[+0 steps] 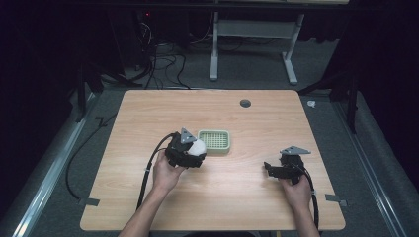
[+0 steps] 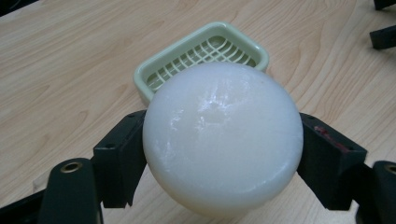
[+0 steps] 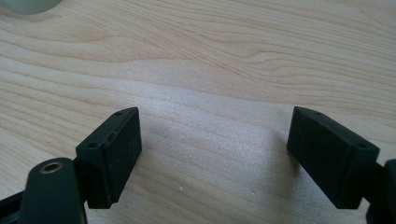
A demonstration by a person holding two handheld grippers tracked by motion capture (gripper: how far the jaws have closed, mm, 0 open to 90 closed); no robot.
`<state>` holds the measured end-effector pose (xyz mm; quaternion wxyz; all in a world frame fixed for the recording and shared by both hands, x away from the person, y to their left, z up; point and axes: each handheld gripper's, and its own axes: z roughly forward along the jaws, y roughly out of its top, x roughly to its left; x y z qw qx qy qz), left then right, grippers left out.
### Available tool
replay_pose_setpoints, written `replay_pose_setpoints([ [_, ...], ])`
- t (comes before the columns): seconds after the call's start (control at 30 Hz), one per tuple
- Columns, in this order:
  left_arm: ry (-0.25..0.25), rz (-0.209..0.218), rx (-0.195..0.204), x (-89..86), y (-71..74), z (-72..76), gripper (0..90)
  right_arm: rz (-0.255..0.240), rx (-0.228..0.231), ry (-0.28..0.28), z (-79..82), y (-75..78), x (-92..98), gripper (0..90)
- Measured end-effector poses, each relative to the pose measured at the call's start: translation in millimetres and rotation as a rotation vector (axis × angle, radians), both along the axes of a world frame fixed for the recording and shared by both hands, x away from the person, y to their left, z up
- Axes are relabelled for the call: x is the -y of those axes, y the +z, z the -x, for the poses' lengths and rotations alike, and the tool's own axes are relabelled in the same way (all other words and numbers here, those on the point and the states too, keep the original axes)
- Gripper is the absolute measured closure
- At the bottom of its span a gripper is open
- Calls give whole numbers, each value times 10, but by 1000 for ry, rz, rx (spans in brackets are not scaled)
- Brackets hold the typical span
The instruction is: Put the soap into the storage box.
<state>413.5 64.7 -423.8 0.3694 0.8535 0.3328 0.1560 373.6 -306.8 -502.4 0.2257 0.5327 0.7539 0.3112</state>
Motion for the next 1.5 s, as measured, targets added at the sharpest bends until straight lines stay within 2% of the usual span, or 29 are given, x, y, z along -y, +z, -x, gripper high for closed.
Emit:
replay_pose_setpoints([
  [0.07, -10, 11, -4, 22, 26, -39, 248, 0, 0, 1, -1, 0, 0, 186],
  [0.2, -18, -9, 8, 71, 53, -83, 248, 2, -1, 1, 0, 1, 1, 186],
  [0.4, -14, -1, 6, 101, 51, -141, 248, 1, -1, 2, 1, 1, 2, 186],
  [0.63, -17, -26, 19, 170, 79, -227, 248, 2, -1, 2, 1, 1, 1, 186],
  [0.7, -13, -14, 20, 185, 81, -256, 248, 2, 0, 3, 0, 1, 2, 186],
  [1.0, -2, -19, 27, 256, 120, -358, 248, 0, 0, 4, 2, 1, 7, 186],
  [1.03, -2, -7, 22, 272, 127, -388, 248, -1, 0, 4, 1, 1, 8, 185],
  [1.27, 0, -13, 19, 338, 118, -457, 248, 0, 0, 3, 2, 1, 5, 186],
  [1.33, 15, 5, 11, 355, 95, -506, 248, -1, -1, 2, 3, 2, 3, 186],
  [1.5, 24, 13, -3, 388, 40, -564, 248, 2, 0, 2, 2, 1, 0, 186],
])
